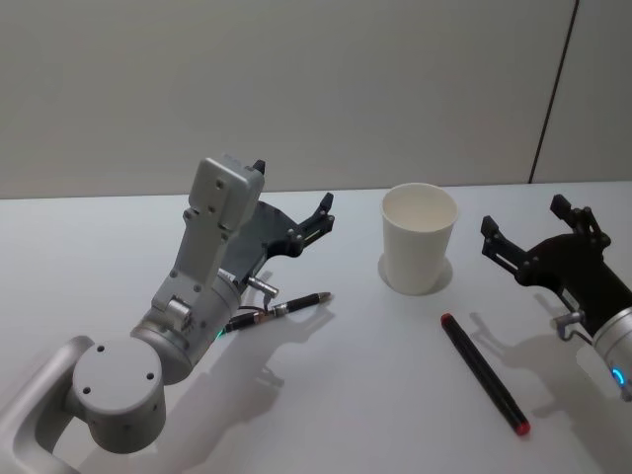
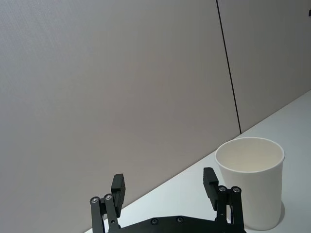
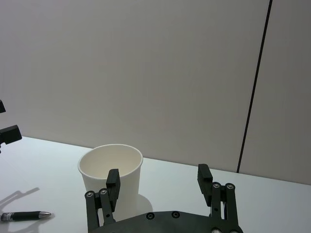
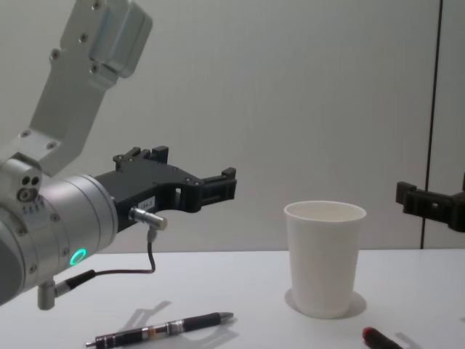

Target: Place the pen into the pen holder.

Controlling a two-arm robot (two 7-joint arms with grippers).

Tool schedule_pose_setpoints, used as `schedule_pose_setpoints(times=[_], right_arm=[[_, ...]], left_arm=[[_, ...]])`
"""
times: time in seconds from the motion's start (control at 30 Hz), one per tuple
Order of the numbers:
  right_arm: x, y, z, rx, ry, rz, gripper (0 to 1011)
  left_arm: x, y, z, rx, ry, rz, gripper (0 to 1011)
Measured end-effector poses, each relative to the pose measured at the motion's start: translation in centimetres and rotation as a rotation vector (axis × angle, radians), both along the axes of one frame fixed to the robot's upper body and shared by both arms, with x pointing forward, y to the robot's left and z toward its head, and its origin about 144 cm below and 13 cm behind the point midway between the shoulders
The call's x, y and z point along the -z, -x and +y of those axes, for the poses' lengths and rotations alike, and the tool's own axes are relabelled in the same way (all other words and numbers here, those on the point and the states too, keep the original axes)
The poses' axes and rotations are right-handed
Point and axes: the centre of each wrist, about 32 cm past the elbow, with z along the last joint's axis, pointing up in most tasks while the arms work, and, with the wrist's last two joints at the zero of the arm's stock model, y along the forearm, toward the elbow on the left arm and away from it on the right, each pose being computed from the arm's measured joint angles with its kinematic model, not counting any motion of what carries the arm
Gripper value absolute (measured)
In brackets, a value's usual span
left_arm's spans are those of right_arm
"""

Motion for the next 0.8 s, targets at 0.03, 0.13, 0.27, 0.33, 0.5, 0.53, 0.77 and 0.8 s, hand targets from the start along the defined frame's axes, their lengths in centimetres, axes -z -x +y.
schedule_pose_setpoints(times=[0.03,0.13,0.27,0.33,0.5,0.53,0.77,0.8], right_arm=[[0.00,0.00,0.00,0.000,0.000,0.000,1002],[0.00,0.00,0.00,0.000,0.000,0.000,1002],[0.00,0.00,0.00,0.000,0.000,0.000,1002],[0.00,0.00,0.00,0.000,0.000,0.000,1002],[0.00,0.00,0.00,0.000,0.000,0.000,1002],[0.00,0.00,0.00,0.000,0.000,0.000,1002],[0.00,0.00,0.00,0.000,0.000,0.000,1002],[0.00,0.00,0.00,0.000,0.000,0.000,1002]], left_arm=[[0.00,0.00,0.00,0.000,0.000,0.000,1001],[0.00,0.00,0.00,0.000,0.000,0.000,1001],[0.00,0.00,0.00,0.000,0.000,0.000,1001],[0.00,0.00,0.00,0.000,0.000,0.000,1001],[0.00,0.00,0.00,0.000,0.000,0.000,1001],[0.00,0.00,0.00,0.000,0.000,0.000,1001],[0.00,0.00,0.00,0.000,0.000,0.000,1001],[0.00,0.00,0.00,0.000,0.000,0.000,1001]])
